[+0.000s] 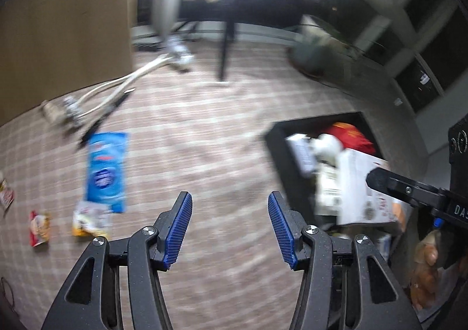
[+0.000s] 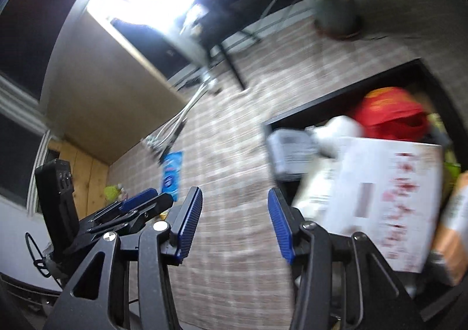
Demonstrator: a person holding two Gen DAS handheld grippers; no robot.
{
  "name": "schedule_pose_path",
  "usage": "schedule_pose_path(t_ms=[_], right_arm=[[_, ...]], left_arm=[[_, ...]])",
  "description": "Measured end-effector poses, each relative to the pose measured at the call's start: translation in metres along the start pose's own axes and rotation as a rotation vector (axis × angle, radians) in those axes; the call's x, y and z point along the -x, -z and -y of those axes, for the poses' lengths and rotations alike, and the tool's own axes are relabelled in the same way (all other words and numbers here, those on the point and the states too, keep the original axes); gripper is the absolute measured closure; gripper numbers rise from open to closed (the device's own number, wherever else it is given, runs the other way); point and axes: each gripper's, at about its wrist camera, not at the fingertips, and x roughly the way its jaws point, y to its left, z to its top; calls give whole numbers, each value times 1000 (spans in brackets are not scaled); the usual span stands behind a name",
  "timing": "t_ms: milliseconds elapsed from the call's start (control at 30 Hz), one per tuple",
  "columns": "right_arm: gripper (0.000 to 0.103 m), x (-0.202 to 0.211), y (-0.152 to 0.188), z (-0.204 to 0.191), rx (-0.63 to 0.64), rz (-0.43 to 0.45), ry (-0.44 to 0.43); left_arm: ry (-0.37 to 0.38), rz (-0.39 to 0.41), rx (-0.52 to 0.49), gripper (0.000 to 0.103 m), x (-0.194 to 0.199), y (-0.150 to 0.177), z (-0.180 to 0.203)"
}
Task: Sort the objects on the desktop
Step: 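Move both grippers to the blue Vinda wipes pack on the table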
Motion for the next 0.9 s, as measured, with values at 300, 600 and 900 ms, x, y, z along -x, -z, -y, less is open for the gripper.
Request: schedule_pose_path(t_ms=[300, 600, 900], right_arm=[[57, -95, -8, -69, 145, -119, 57], [57, -192, -18, -112, 162, -249, 48], [60, -266, -25, -129, 126, -359, 21]], left_arm=[[-44, -14, 155, 52, -9, -3, -107], [-66, -51, 178, 52, -40, -12, -160], [-51, -88, 173, 52, -72, -14, -179]])
